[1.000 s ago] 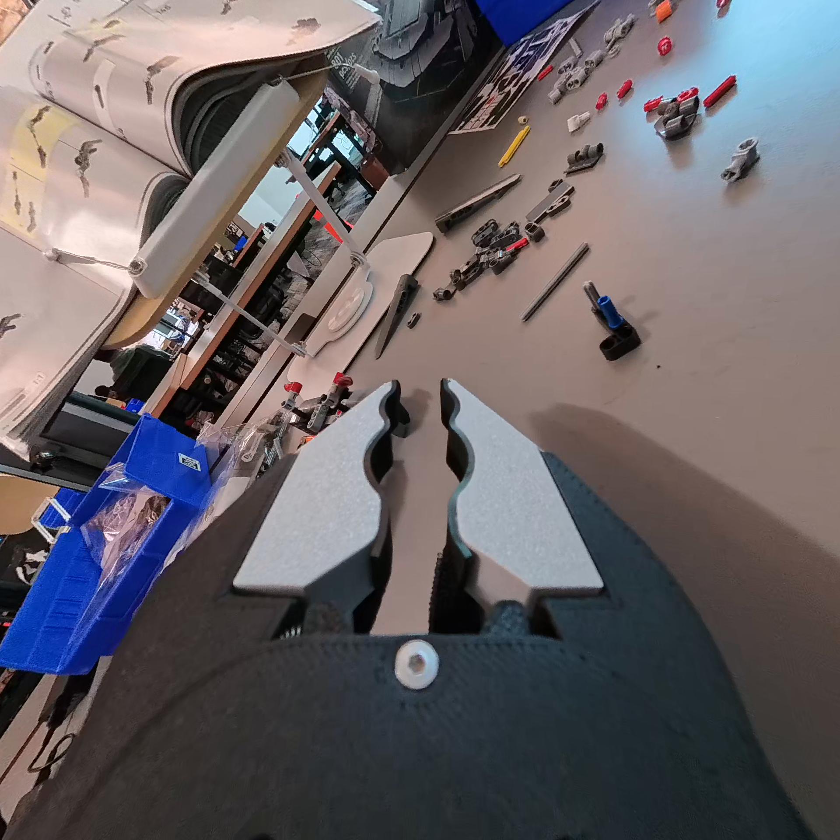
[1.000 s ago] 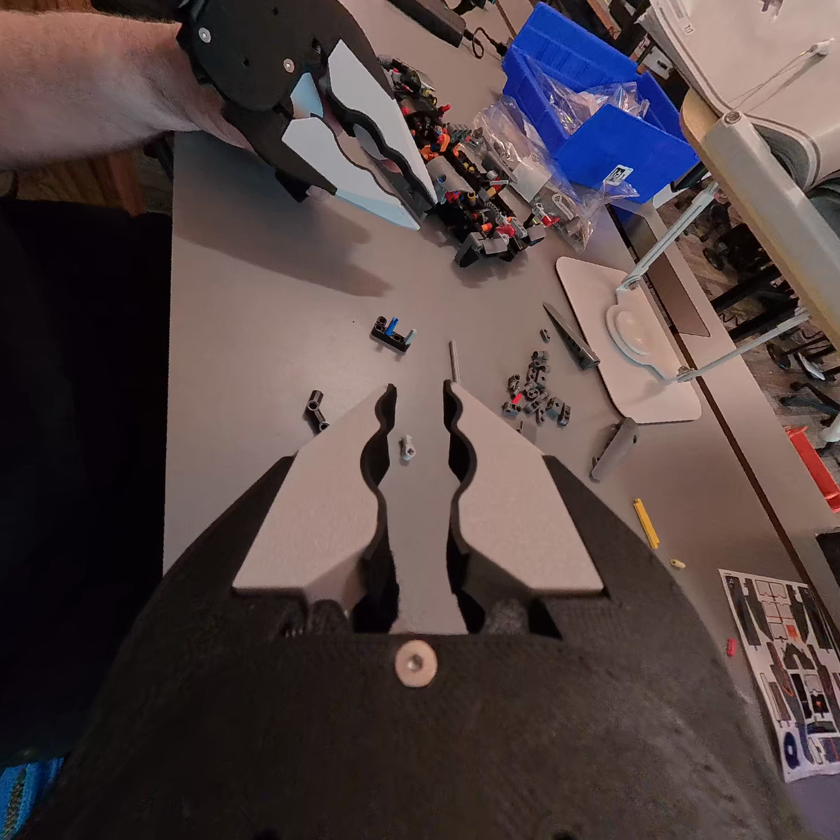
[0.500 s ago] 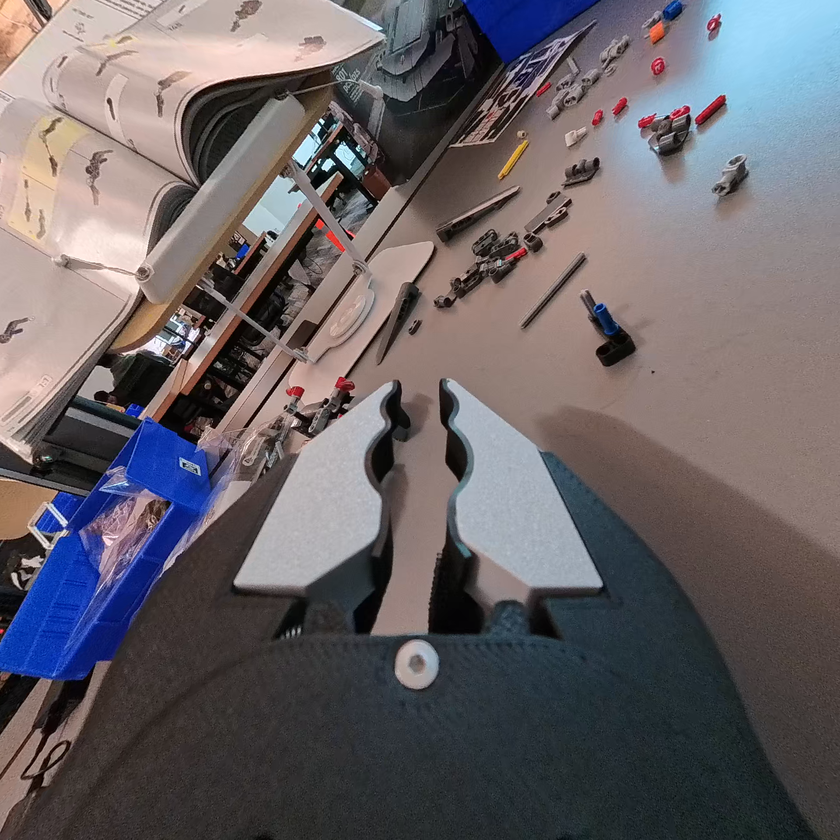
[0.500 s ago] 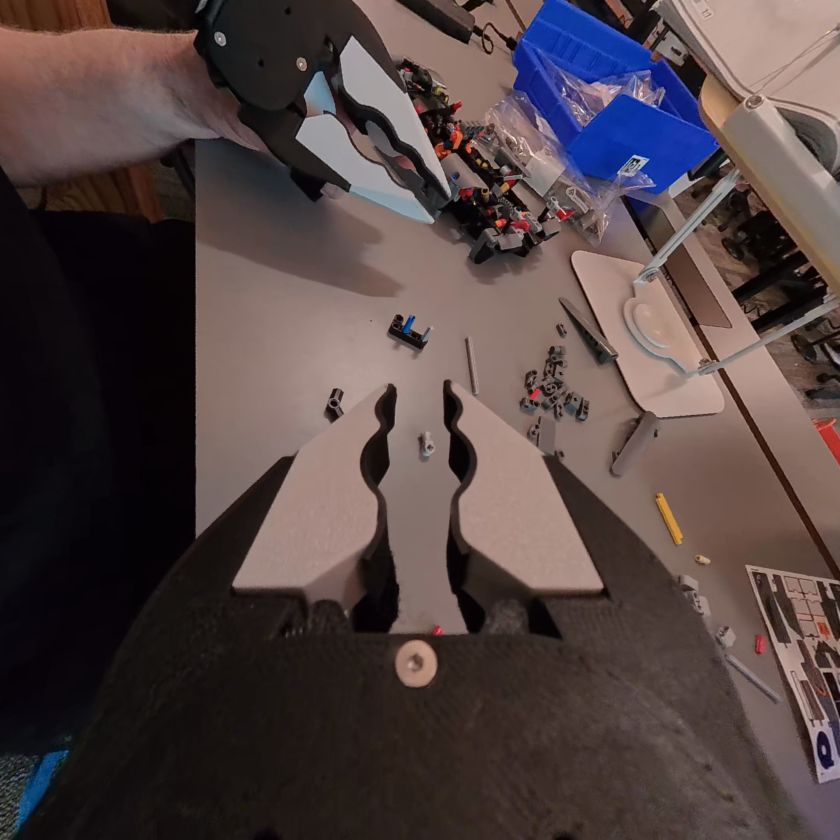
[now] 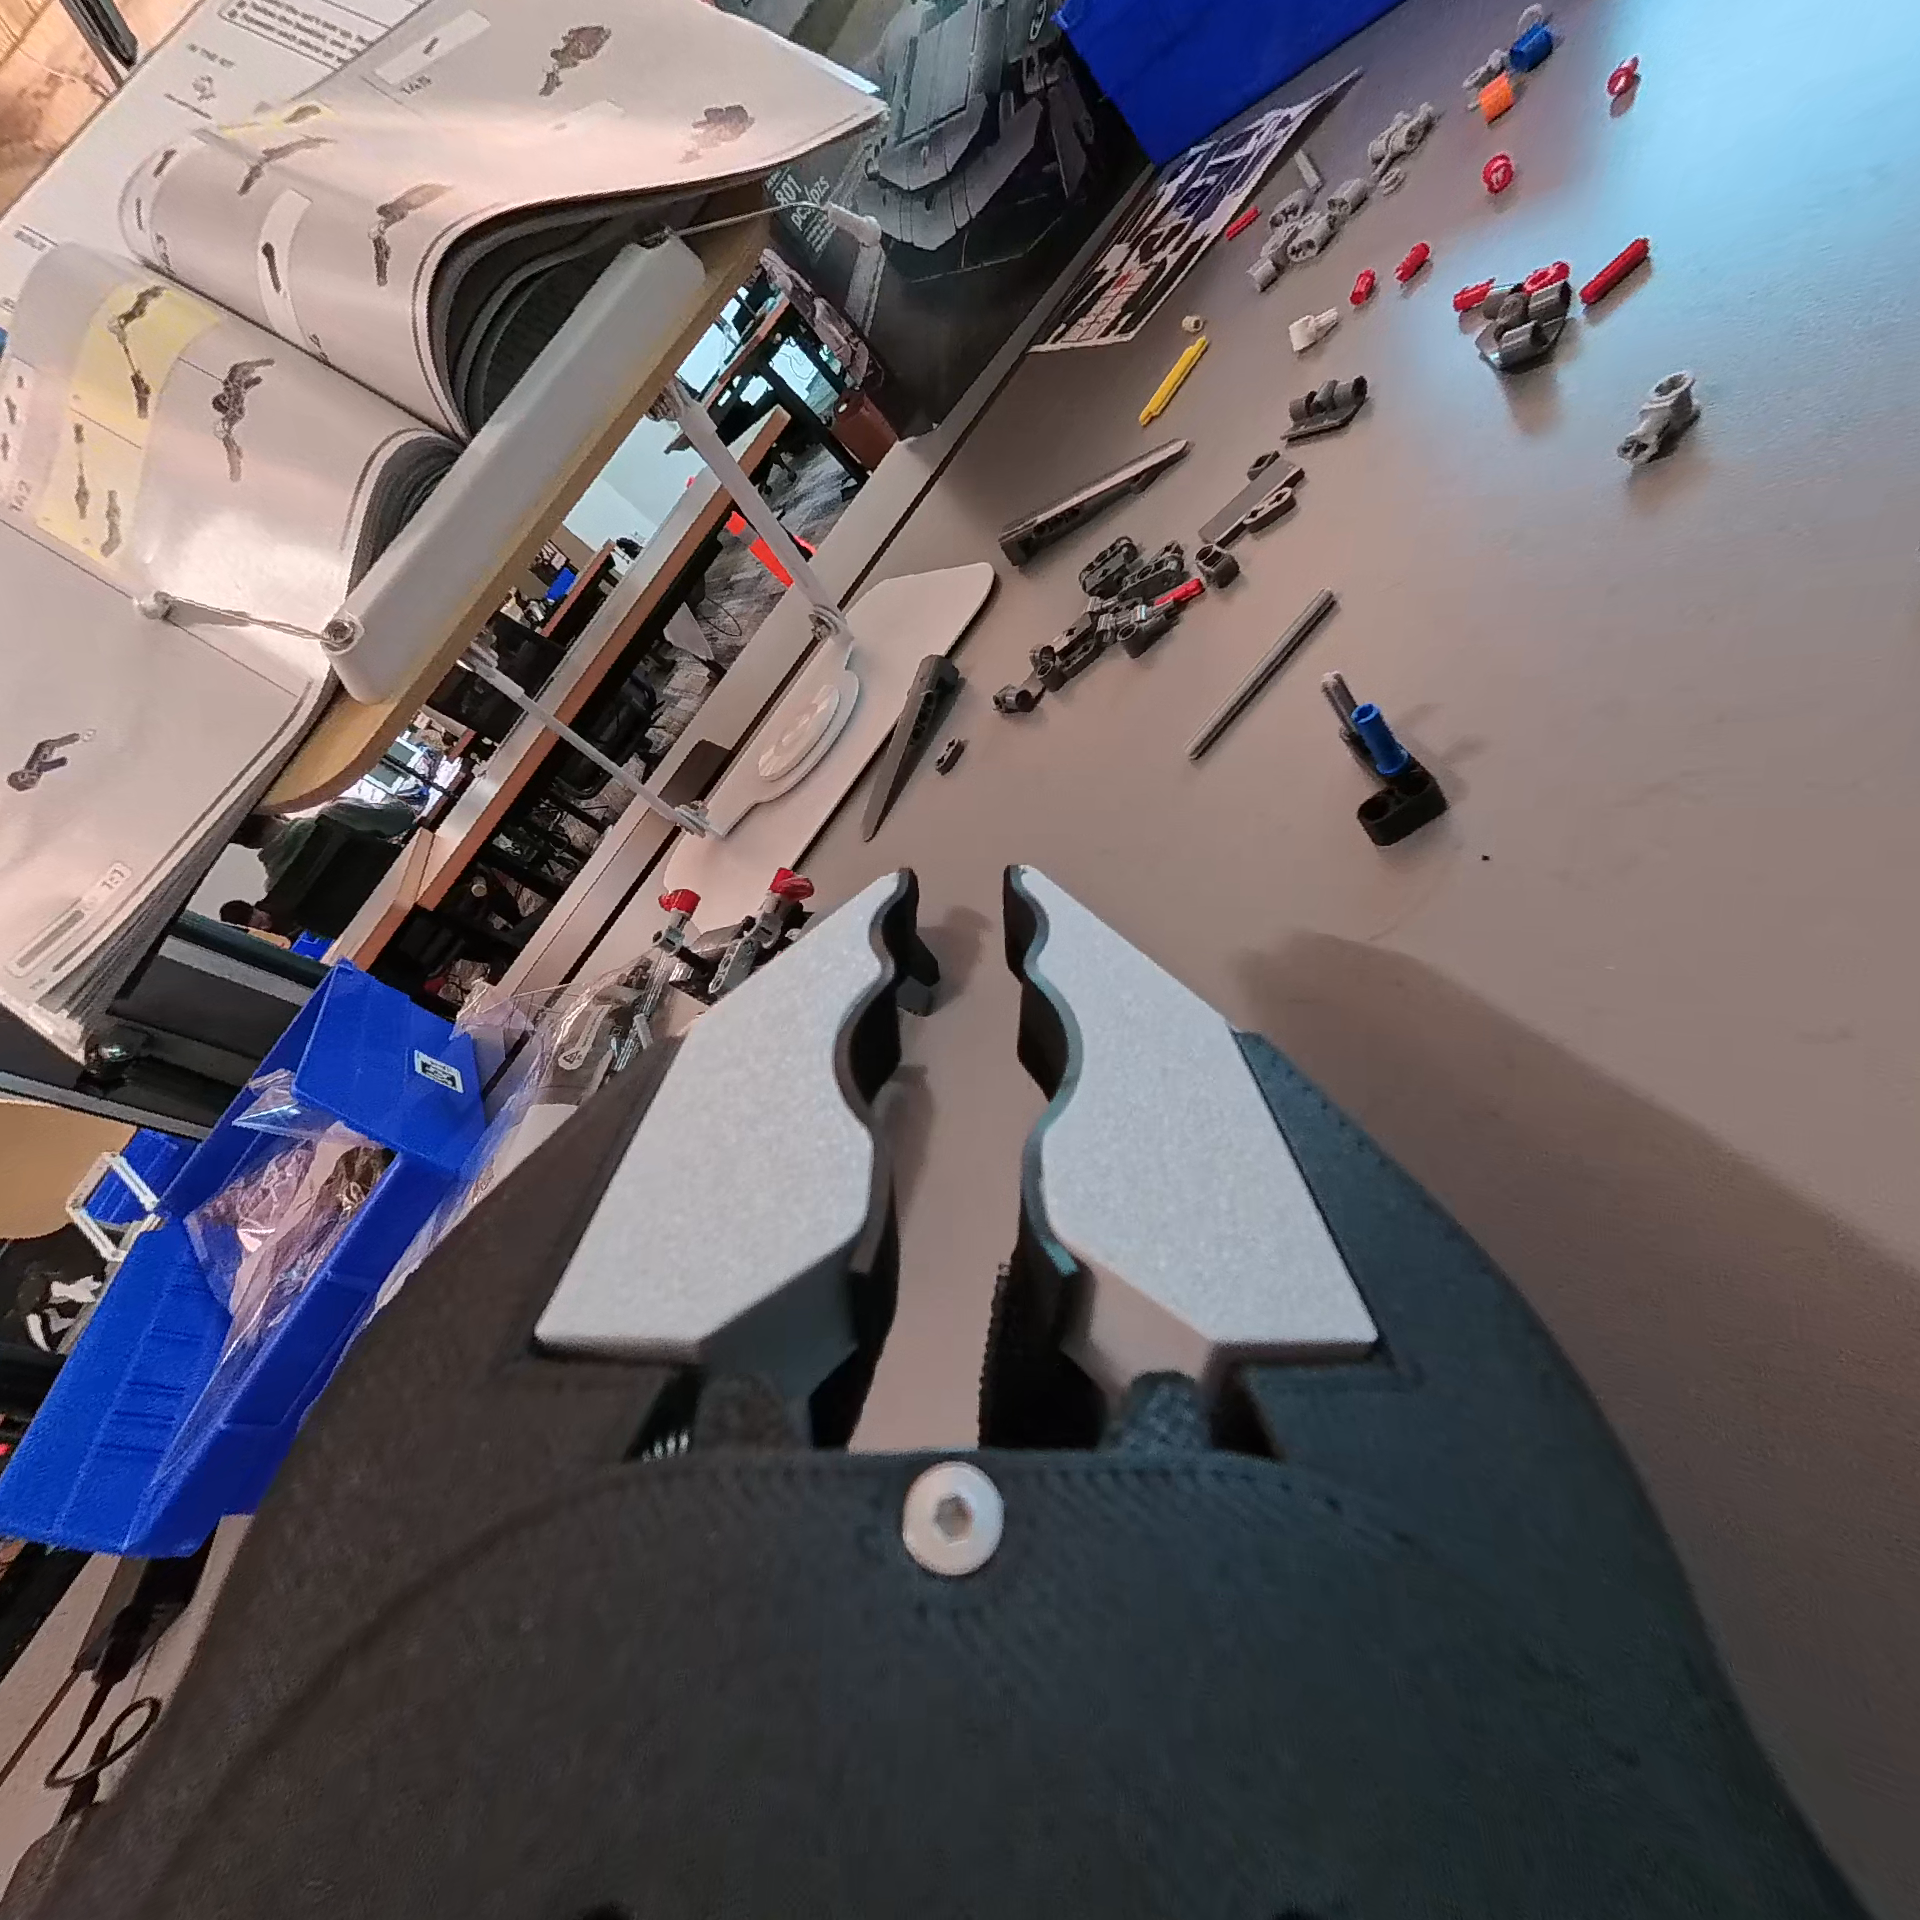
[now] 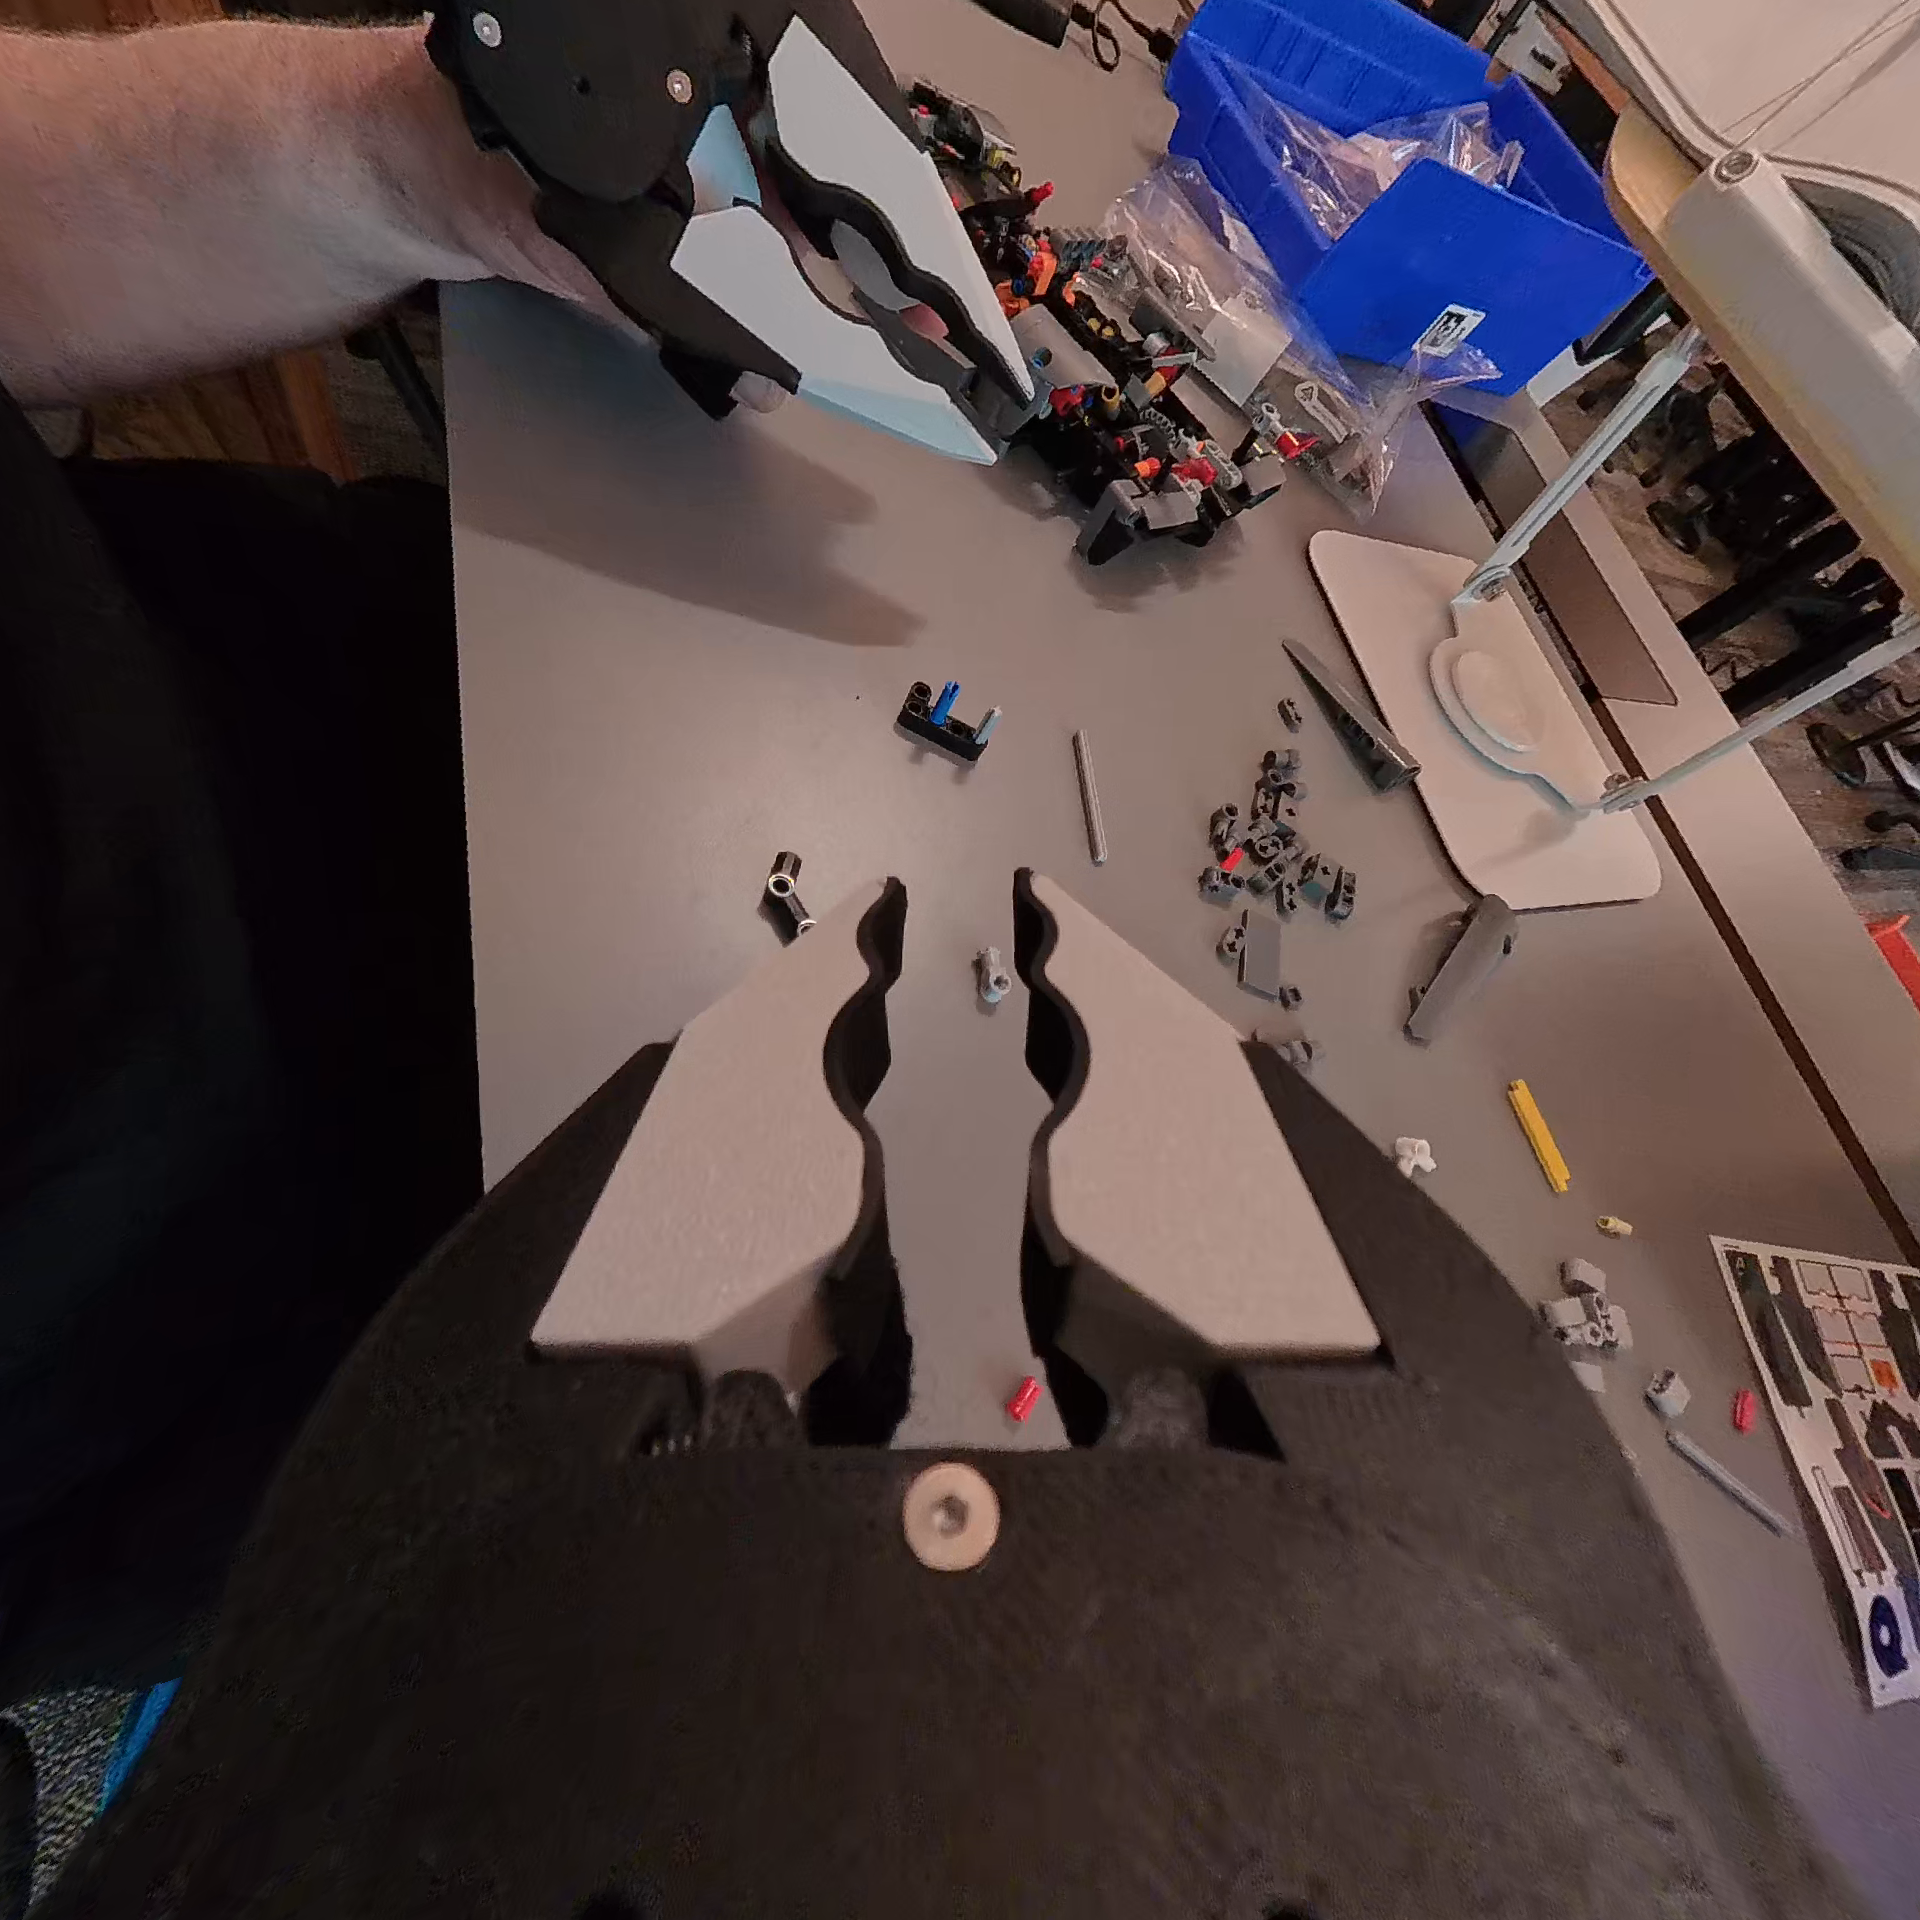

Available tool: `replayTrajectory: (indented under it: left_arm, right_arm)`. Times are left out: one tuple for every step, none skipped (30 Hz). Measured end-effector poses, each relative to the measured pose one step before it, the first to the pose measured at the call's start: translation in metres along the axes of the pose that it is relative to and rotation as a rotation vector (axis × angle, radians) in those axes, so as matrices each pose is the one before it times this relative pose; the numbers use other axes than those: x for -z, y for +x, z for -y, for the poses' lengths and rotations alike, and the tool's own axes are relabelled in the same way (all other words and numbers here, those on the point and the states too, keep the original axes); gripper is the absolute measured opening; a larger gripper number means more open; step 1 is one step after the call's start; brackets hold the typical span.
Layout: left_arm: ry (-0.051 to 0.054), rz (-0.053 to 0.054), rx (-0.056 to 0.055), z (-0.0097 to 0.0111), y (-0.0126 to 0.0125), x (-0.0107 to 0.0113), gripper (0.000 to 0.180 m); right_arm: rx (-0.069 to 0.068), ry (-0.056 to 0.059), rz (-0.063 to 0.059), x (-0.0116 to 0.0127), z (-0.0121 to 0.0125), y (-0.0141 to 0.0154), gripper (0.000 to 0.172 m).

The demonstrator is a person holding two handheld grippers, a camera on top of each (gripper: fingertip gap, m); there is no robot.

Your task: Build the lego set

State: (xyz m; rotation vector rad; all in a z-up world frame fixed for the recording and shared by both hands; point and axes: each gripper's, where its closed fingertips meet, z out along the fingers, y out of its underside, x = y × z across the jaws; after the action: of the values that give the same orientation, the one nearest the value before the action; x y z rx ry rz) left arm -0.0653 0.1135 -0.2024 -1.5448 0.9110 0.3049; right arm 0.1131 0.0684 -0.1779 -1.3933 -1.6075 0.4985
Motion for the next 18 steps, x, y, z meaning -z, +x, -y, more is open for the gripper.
replayTrajectory:
  left_arm:
    - [0.0001, -0.0004, -0.0004, 0.00009, 0.00026, 0.0, 0.015]
    - [0.0, 0.0005, -0.0008, 0.00008, -0.00003, 0.00006, 0.015]
    - [0.0008, 0.001, -0.0005, 0.00013, -0.0001, 0.00013, 0.015]
    - [0.001, 0.0, 0.001, 0.00015, -0.00002, 0.00008, 0.015]
    - [0.001, 0.0003, 0.0008, 0.00016, -0.00004, 0.00016, 0.015]
    - [0.0008, 0.001, 0.0005, 0.00013, -0.00021, 0.00009, 0.015]
    - [0.0011, 0.0005, 0.0011, 0.00017, -0.00021, 0.00012, 0.015]
    - [0.0018, 0.0003, 0.0015, 0.00034, -0.00018, 0.00019, 0.015]
    - [0.0021, 0.0011, 0.0013, 0.0004, -0.00025, 0.00035, 0.015]
    - [0.0021, 0.0018, 0.0008, 0.00026, -0.00035, 0.00045, 0.015]
    - [0.002, 0.0011, 0.0009, 0.00026, -0.00006, 0.0005, 0.015]
    - [0.0023, 0.0006, 0.0003, 0.00038, 0.00005, 0.00054, 0.015]
    - [0.0026, 0.0006, -0.0006, 0.00042, -0.00001, 0.00052, 0.015]
    - [0.0018, -0.0006, -0.0002, 0.00035, 0.00025, 0.00012, 0.015]
    - [0.0, -0.0018, 0.0001, 0.00006, 0.00029, -0.00012, 0.015]
    - [-0.0009, -0.0016, -0.0009, -0.00001, 0.00035, -0.00024, 0.015]
    - [-0.0005, -0.0011, -0.0014, -0.00002, 0.00034, -0.00019, 0.015]
    - [0.0001, -0.0012, -0.0009, 0.00002, 0.0004, -0.00002, 0.015]
  right_arm:
    - [-0.0023, -0.0019, 0.0002, 0.00022, -0.00088, -0.00036, 0.018]
    - [-0.0022, -0.0028, -0.0001, 0.00015, -0.00103, -0.00034, 0.018]
    - [-0.0011, -0.0043, -0.0016, 0.00019, -0.00115, -0.00016, 0.018]
    - [-0.0005, -0.0047, -0.0021, 0.00011, -0.0012, -0.00017, 0.018]
    - [-0.0012, -0.0044, -0.0008, 0.00014, -0.00109, -0.00037, 0.018]
    - [-0.0018, -0.0044, 0.0002, 0.00017, -0.0012, -0.00036, 0.018]
    - [-0.0024, -0.0055, 0.0002, 0.00006, -0.00142, -0.00026, 0.018]
    - [-0.0023, -0.0067, -0.0006, 0.00006, -0.00137, -0.00021, 0.018]
    - [-0.0016, -0.0075, -0.0004, 0.00006, -0.00159, -0.00045, 0.018]
    - [-0.0015, -0.0068, 0.0027, -0.00002, -0.00156, -0.00123, 0.018]
    - [-0.0034, -0.004, 0.0066, -0.00019, -0.00146, -0.00187, 0.018]
    - [-0.0059, -0.0021, 0.0112, -0.00052, -0.00144, -0.00269, 0.019]
    - [-0.0057, -0.0029, 0.0151, -0.00078, -0.0017, -0.00355, 0.019]
    - [-0.0034, -0.0048, 0.015, -0.00103, -0.00197, -0.00364, 0.019]
    - [-0.002, -0.0064, 0.0121, -0.0014, -0.00197, -0.00317, 0.019]
    - [-0.0018, -0.0076, 0.0109, -0.00148, -0.00198, -0.00275, 0.019]
    - [-0.0015, -0.0071, 0.0112, -0.00145, -0.0016, -0.00267, 0.019]
    - [-0.0013, -0.0047, 0.0097, -0.00158, -0.00102, -0.00214, 0.019]
